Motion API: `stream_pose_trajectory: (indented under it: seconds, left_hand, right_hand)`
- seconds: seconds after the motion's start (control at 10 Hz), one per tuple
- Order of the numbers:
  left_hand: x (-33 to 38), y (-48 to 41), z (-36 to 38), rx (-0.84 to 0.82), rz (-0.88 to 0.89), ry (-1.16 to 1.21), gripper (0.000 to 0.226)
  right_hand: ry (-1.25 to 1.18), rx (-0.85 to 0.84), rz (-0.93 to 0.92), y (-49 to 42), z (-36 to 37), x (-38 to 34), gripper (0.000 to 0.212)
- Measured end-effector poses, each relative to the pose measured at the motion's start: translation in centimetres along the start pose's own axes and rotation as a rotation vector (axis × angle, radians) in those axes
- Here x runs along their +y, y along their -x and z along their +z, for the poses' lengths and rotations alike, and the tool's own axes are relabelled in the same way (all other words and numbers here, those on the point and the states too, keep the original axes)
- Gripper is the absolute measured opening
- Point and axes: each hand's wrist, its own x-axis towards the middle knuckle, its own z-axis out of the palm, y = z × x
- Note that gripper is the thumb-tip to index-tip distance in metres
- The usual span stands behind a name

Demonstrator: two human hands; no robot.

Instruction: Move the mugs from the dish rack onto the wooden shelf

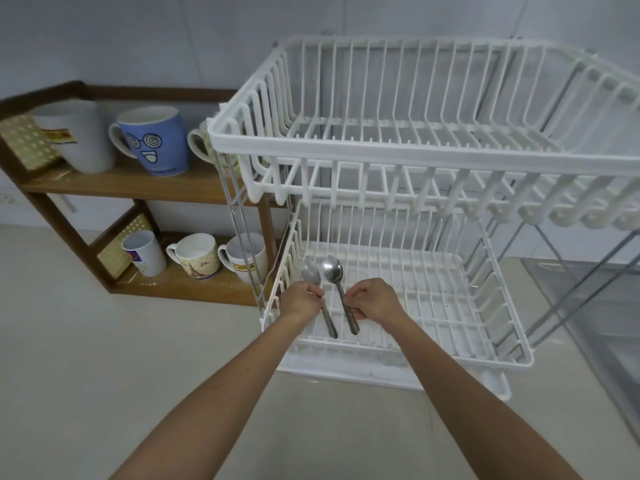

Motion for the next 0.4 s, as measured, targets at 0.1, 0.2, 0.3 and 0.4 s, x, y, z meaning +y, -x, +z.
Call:
stream_pose_trajectory:
  seconds: [0.1,0.2,0.3,0.4]
  left_hand:
    - [0.2,0.0,0.2,-0.001,0.045,-0.103,0.011]
    - [0.3,0.1,0.1,0.035,0.129,-0.325,0.015]
    - [0.7,1.0,-0.4,0.07,0.22,-0.431,0.017]
    - [0.7,2.9,-0.7,0.141,0.405,-0.351,0.016]
  right_hand:
    - [0.085,0.024,-0.021,0.2,0.3,-0.3,0.006]
    - [0.162,0.024,-0.048,0.3,0.7,-0.2,0.001]
    - [0.177,0.022,-0.042,1.0,0.9,-0.5,0.013]
    - [0.225,0.069,-0.117,2.7,0.8,-1.2,0.042]
